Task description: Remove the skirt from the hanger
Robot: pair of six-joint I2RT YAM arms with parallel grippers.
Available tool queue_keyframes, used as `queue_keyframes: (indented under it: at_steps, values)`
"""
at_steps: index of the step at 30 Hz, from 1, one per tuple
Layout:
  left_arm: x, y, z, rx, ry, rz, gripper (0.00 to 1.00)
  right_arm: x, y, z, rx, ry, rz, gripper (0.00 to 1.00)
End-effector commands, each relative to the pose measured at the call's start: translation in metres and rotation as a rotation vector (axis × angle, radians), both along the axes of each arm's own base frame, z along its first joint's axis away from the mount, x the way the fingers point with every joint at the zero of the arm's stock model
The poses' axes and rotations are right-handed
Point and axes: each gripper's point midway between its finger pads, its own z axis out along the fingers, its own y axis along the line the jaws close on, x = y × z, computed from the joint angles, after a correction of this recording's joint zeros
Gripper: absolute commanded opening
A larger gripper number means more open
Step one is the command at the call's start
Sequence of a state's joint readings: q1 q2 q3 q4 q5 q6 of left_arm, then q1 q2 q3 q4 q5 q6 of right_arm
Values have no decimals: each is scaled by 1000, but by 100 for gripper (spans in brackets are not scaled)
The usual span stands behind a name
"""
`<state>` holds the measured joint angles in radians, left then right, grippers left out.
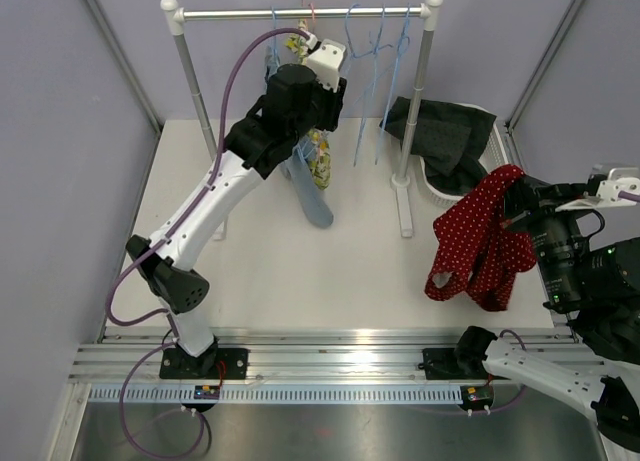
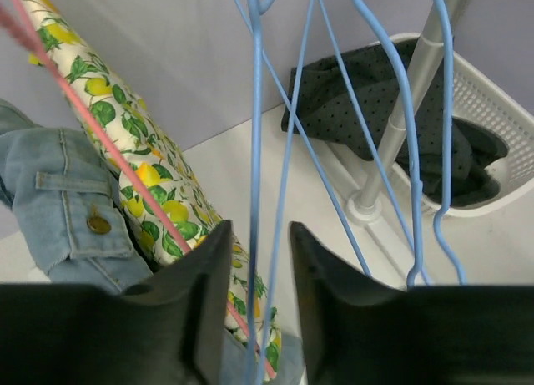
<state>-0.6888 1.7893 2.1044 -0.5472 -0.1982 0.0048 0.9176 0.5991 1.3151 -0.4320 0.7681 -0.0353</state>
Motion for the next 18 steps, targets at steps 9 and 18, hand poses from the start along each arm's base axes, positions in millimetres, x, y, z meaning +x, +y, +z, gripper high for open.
queue_keyframes:
  at_steps: [9,18]
  values:
    - [-95,38,99,-295,-96,-104,82,63,35,53,-282,24,-231,0]
    - [-165,84,86,-320,-79,-142,91,128,-10,115,-212,-30,-445,0]
